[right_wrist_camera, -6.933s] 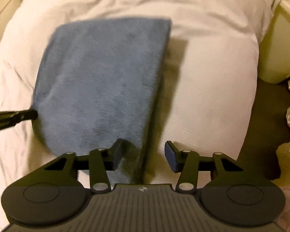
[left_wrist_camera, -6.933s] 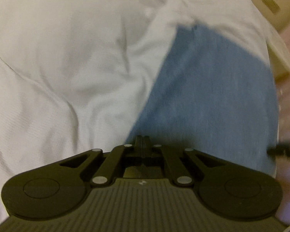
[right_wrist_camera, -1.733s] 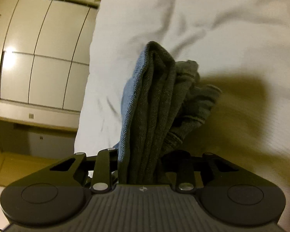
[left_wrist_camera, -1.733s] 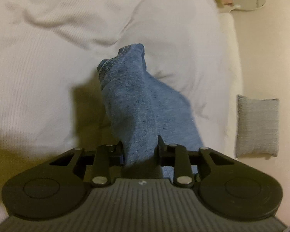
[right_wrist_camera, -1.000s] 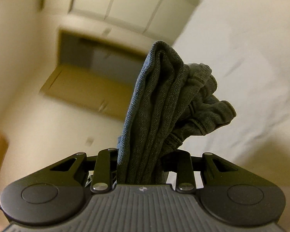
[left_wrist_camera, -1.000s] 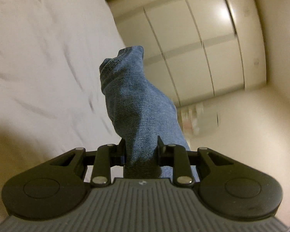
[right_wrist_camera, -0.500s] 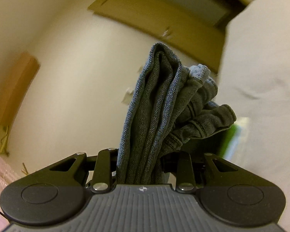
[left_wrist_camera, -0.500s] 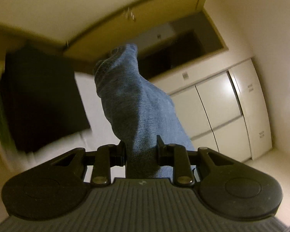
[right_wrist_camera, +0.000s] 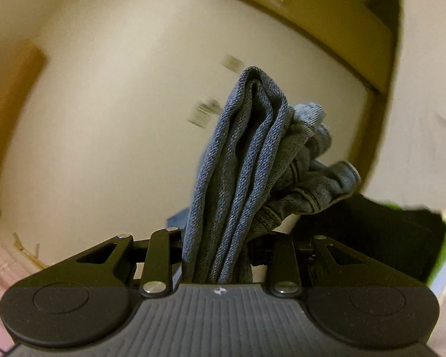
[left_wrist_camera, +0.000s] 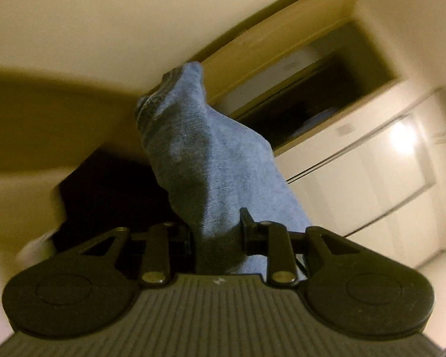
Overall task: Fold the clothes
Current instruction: 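Lift the folded jeans with both grippers and carry them to the clothes stack, then lower the jeans onto the top of the stack and open both grippers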
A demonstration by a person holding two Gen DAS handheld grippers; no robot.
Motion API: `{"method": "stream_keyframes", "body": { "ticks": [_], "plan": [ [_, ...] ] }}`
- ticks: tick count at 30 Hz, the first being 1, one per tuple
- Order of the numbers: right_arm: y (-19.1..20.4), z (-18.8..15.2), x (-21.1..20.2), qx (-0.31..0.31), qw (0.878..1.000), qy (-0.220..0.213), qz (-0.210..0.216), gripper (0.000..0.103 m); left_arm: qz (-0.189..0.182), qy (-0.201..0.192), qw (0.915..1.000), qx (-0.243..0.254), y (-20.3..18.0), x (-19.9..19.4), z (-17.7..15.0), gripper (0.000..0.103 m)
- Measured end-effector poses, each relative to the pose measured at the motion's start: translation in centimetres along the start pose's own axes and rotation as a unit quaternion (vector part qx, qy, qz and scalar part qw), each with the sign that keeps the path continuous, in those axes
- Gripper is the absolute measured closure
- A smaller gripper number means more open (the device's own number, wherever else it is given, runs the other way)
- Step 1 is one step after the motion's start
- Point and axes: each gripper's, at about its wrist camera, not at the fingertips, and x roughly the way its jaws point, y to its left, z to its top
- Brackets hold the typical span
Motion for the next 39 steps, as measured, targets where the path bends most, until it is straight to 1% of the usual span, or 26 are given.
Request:
{"method": "stream_keyframes", "body": {
  "ticks": [1, 2, 3, 4, 7, 10, 11, 12, 13, 15, 16, 17, 19, 22, 23, 24, 25, 26, 27, 29, 30, 32, 34, 36, 37, 39],
  "plan": [
    [-1.9, -0.3, 1.0, 0.021, 0.999, 0.011, -0.023, 0.071, 0.015, 0.015, 0.9997, -0.010, 1.2, 1.0, -0.5, 0.078],
    [-3.8, -0.8, 2.0, 0.047, 0.997, 0.027, -0.055, 0.068, 0.019, 0.023, 0.9993, -0.023, 2.1, 1.6, -0.9, 0.078],
    [-5.7, -1.6, 2.9, 0.076, 0.991, 0.048, -0.096, 0.065, 0.010, 0.020, 0.9992, -0.032, 2.5, 1.6, -1.0, 0.078],
    [-6.9, -2.1, 3.3, 0.095, 0.987, 0.055, -0.115, 0.063, 0.003, 0.016, 0.9993, -0.034, 2.5, 1.4, -0.9, 0.078],
    [-7.5, -2.9, 2.8, 0.108, 0.987, 0.042, -0.108, 0.062, -0.003, 0.015, 0.9995, -0.027, 1.9, 1.2, -0.2, 0.078],
    [-5.6, -2.5, 2.6, 0.068, 0.990, 0.045, -0.117, 0.061, 0.004, 0.024, 0.9992, -0.033, 1.9, 1.5, -0.3, 0.075],
    [-5.3, -2.2, 2.5, 0.063, 0.989, 0.049, -0.123, 0.058, 0.012, 0.024, 0.9990, -0.037, 1.8, 1.5, -0.3, 0.074],
    [-5.2, -2.1, 2.5, 0.061, 0.988, 0.050, -0.135, 0.050, 0.017, 0.022, 0.9988, -0.041, 1.8, 0.9, 0.0, 0.074],
    [-5.2, -2.0, 2.5, 0.063, 0.985, 0.048, -0.151, 0.036, 0.023, 0.019, 0.9987, -0.041, 1.8, 0.4, 0.2, 0.073],
    [-5.1, -2.0, 2.0, 0.064, 0.981, 0.038, -0.180, 0.028, 0.039, 0.010, 0.9987, -0.031, 1.5, -0.8, 0.5, 0.073],
    [-4.8, -2.1, 1.0, 0.058, 0.979, 0.025, -0.191, 0.015, 0.048, 0.005, 0.9986, -0.024, 1.2, -1.5, 0.7, 0.073],
    [-4.4, -2.1, 0.2, 0.049, 0.977, 0.009, -0.206, 0.012, 0.058, -0.002, 0.9982, -0.013, 0.8, -2.2, 0.8, 0.073],
    [-3.5, -2.4, -2.1, 0.017, 0.972, -0.014, -0.232, 0.012, 0.073, -0.015, 0.9972, 0.012, 0.2, -4.1, 0.7, 0.074],
    [-1.1, -3.8, -4.4, -0.043, 0.964, -0.026, -0.262, 0.019, 0.076, -0.030, 0.9935, 0.080, -2.7, -6.1, -0.2, 0.074],
    [-0.3, -4.3, -5.1, -0.065, 0.960, -0.029, -0.272, 0.029, 0.074, -0.032, 0.9910, 0.107, -3.8, -6.4, -0.5, 0.074],
    [0.6, -4.7, -5.3, -0.093, 0.955, -0.033, -0.281, 0.034, 0.071, -0.032, 0.9883, 0.132, -4.5, -6.4, -0.7, 0.074],
    [1.6, -4.3, -4.4, -0.126, 0.949, -0.037, -0.288, 0.043, 0.070, -0.030, 0.9862, 0.147, -4.6, -6.3, -1.0, 0.074],
    [2.5, -4.0, -3.3, -0.157, 0.942, -0.040, -0.295, 0.051, 0.071, -0.027, 0.9849, 0.155, -4.5, -6.2, -1.3, 0.074],
    [3.0, -4.4, -2.8, -0.182, 0.935, -0.037, -0.302, 0.054, 0.072, -0.023, 0.9836, 0.164, -4.4, -6.2, -1.7, 0.074],
    [3.3, -5.0, -1.5, -0.219, 0.924, -0.025, -0.313, 0.064, 0.088, -0.011, 0.9823, 0.165, -3.8, -5.1, -2.0, 0.075],
    [3.4, -5.4, -0.9, -0.229, 0.922, -0.019, -0.313, 0.068, 0.099, -0.005, 0.9812, 0.165, -3.4, -4.5, -2.0, 0.078],
    [3.4, -6.0, 0.1, -0.233, 0.923, -0.004, -0.306, 0.081, 0.115, 0.004, 0.9785, 0.171, -2.8, -3.8, -1.9, 0.079],
    [3.4, -6.8, 1.1, -0.239, 0.923, 0.013, -0.302, 0.084, 0.131, 0.012, 0.9749, 0.180, -2.7, -3.2, -1.7, 0.079],
    [3.2, -7.9, 2.3, -0.249, 0.918, 0.033, -0.306, 0.084, 0.138, 0.017, 0.9722, 0.189, -3.0, -2.8, -1.4, 0.079],
    [3.0, -8.2, 2.8, -0.254, 0.915, 0.038, -0.311, 0.084, 0.139, 0.019, 0.9715, 0.191, -3.1, -2.7, -1.3, 0.079],
    [2.8, -7.9, 3.2, -0.247, 0.916, 0.039, -0.315, 0.084, 0.141, 0.019, 0.9714, 0.190, -3.4, -3.1, -1.5, 0.080]
  ]
}}
